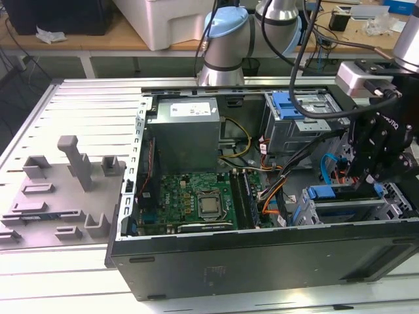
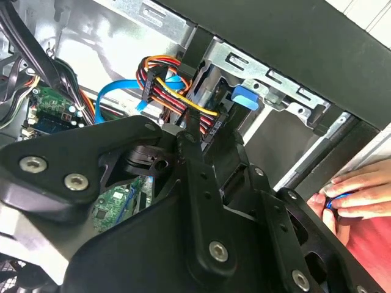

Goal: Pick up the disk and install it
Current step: 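Insert the first disk wire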

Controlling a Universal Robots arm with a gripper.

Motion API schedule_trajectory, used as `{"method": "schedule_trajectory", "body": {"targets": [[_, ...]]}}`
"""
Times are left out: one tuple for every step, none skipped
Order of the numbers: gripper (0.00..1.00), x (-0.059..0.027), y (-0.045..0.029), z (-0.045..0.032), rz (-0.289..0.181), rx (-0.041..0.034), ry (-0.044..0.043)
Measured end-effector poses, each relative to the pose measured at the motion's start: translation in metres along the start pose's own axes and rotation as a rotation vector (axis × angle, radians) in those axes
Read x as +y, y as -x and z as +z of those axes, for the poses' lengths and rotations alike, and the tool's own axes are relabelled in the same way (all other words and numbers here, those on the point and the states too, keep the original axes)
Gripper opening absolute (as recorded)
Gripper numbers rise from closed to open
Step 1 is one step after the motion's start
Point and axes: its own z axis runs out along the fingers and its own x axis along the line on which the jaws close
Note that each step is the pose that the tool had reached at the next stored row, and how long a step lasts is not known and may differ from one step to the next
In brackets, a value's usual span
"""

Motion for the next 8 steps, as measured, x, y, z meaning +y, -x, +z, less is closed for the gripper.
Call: {"method": "schedule_trajectory", "body": {"targets": [[0.37,0.0,-0.0001,-0.0012,0.0,0.0001,0.0],[0.37,0.0001,-0.0002,-0.0022,0.0,0.0001,0.0],[0.37,0.0004,-0.0014,-0.0131,0.0,-0.0001,0.0],[0.37,0.0006,-0.0018,-0.0167,0.0,0.0,0.0],[0.37,0.0007,-0.0016,-0.0184,0.0,-0.0001,0.0],[0.37,0.0011,-0.0016,-0.0206,0.0,-0.0002,0.0],[0.37,0.0014,-0.0005,-0.0226,0.0,0.0001,0.0],[0.37,0.0014,0.0,-0.0228,0.0,0.0,0.0]]}}
